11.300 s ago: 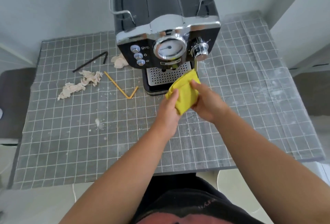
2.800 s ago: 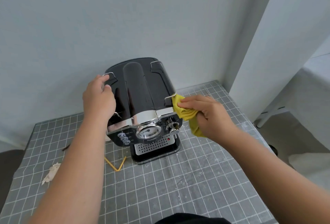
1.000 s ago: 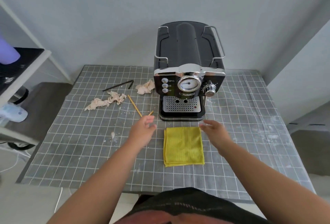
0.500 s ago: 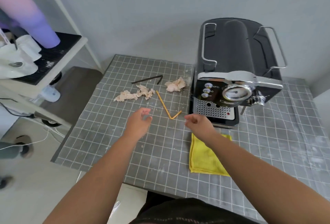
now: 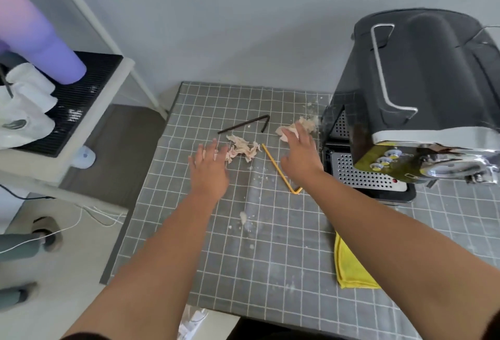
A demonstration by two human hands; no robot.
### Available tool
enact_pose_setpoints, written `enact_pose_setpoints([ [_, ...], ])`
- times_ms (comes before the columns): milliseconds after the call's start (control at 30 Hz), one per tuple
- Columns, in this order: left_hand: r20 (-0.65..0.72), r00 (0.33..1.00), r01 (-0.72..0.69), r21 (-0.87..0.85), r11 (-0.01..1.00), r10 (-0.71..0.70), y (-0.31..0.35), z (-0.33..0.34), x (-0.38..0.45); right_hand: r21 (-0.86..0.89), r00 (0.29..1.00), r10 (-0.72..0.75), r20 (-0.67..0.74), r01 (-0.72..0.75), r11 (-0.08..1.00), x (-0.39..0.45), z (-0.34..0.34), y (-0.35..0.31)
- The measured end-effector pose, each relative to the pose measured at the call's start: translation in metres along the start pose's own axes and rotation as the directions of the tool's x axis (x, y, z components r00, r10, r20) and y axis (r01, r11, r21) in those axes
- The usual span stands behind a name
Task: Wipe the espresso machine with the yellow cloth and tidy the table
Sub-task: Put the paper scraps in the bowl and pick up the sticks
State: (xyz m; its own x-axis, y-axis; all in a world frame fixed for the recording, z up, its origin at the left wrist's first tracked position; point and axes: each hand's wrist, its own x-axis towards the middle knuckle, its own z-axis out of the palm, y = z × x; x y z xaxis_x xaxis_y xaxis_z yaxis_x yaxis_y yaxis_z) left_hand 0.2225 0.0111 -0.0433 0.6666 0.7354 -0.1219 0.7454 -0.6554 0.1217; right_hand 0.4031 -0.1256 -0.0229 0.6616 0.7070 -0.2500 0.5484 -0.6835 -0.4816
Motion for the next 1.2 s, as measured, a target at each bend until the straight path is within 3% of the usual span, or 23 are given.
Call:
enact_pose_setpoints([
  [133,0.079,0.996,0.048,-0.046,0.998,-0.045,-0.021,0.014,0.017,-0.066,0.995,0.080,-0.058,-0.084,0.994,0.027,0.005,-0.008],
  [267,-0.041,0.999,-0.039,-0.245,0.969,0.030,-0.037,0.026,0.016,-0.049,0.984,0.174,-0.035,-0.175,0.983,0.047,0.014,-0.005],
  [367,-0.122,0.993,-0.056,-0.398,0.916,0.008,-0.039,0.024,0.013,-0.101,0.985,0.160,-0.059,-0.165,0.981,0.053,0.022,0.000],
  [533,-0.267,0.961,-0.196,-0.483,0.853,0.070,-0.022,0.004,0.027,-0.130,0.989,0.135,-0.065,-0.143,0.981,0.059,0.021,0.010],
  [633,-0.213,0.970,-0.201,-0.433,0.879,0.117,0.002,0.000,0.047,0.042,0.985,0.134,-0.111,-0.130,0.991,0.058,0.021,0.017],
  [700,-0.108,0.983,-0.178,-0.334,0.926,0.150,0.018,0.004,0.056,0.169,0.976,0.140,-0.167,-0.112,0.979,0.050,0.021,0.018],
  [800,0.094,0.982,-0.153,-0.097,0.983,0.162,0.028,0.016,0.058,0.178,0.971,0.078,-0.226,-0.038,0.983,0.032,0.020,0.015],
  [867,0.149,0.972,-0.180,-0.027,0.983,0.182,0.027,0.024,0.053,0.184,0.972,0.033,-0.233,0.011,0.983,0.017,0.020,0.016],
  [1067,0.086,0.975,-0.169,-0.315,0.934,0.205,0.021,0.018,0.030,0.221,0.963,-0.083,-0.255,0.142,0.965,-0.045,0.021,0.022],
  [1200,0.025,0.930,-0.319,-0.436,0.842,0.366,0.048,0.007,-0.002,0.372,0.940,0.006,-0.342,0.129,0.919,-0.092,0.014,0.030],
])
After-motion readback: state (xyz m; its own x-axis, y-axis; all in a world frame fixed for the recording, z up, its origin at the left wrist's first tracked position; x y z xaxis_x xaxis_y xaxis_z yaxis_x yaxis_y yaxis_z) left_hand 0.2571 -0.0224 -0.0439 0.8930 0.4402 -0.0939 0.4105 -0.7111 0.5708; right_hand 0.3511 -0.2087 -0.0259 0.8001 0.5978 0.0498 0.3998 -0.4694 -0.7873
